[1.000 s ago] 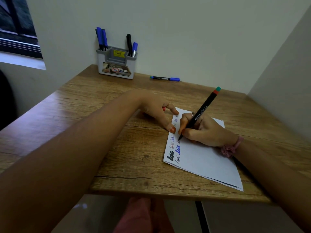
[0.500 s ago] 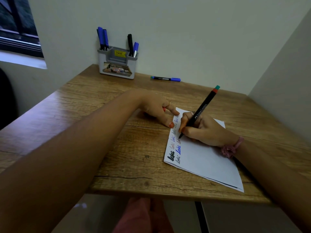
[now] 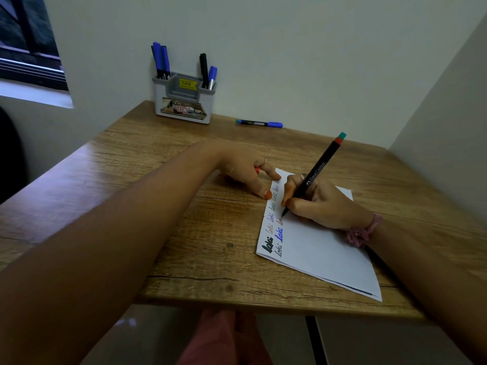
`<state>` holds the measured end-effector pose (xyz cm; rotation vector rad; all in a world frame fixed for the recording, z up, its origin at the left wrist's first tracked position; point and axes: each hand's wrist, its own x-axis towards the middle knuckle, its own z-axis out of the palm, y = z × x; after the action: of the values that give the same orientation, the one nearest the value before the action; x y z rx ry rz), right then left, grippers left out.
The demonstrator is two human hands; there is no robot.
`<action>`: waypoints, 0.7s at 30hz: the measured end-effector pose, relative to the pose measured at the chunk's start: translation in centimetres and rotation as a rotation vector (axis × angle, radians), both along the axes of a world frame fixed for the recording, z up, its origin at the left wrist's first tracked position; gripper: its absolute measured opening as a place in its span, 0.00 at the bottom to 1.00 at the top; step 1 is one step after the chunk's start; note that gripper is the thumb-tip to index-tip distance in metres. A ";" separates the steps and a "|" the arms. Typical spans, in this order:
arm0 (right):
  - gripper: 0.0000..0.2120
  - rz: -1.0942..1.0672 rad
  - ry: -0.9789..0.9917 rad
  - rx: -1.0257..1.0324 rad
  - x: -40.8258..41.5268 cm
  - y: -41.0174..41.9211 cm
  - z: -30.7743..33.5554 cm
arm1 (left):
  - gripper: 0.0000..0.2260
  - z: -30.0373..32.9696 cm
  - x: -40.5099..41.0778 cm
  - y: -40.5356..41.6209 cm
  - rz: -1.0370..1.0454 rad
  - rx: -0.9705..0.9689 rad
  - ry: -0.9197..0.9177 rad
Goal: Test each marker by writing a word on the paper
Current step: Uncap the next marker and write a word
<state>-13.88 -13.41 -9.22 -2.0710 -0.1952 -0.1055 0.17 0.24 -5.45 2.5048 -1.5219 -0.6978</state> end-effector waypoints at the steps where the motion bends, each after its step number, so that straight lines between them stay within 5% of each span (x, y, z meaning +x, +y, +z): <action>1: 0.02 -0.005 -0.006 0.008 0.0 0.0 0.0 | 0.26 0.0 0.0 0.0 0.002 -0.006 0.001; 10: 0.08 0.016 0.007 -0.023 0.0 -0.1 -0.1 | 0.28 -0.1 0.2 -0.1 0.005 -0.007 0.010; 12: 0.13 0.000 0.002 0.018 0.0 -0.4 0.1 | 0.32 -0.1 0.2 -0.2 0.024 -0.021 0.019; 17: 0.03 -0.113 -0.185 0.325 0.6 -1.2 2.3 | 0.39 0.2 0.3 0.1 0.085 -0.108 0.068; 21: 0.10 -0.119 -0.184 0.285 1.7 -1.6 6.4 | 0.39 0.2 0.4 0.1 0.135 -0.251 0.130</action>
<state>-12.15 -14.98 -2.81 -1.7870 -0.1587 -0.3760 0.52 0.32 -5.28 2.3023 -1.2947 -0.5954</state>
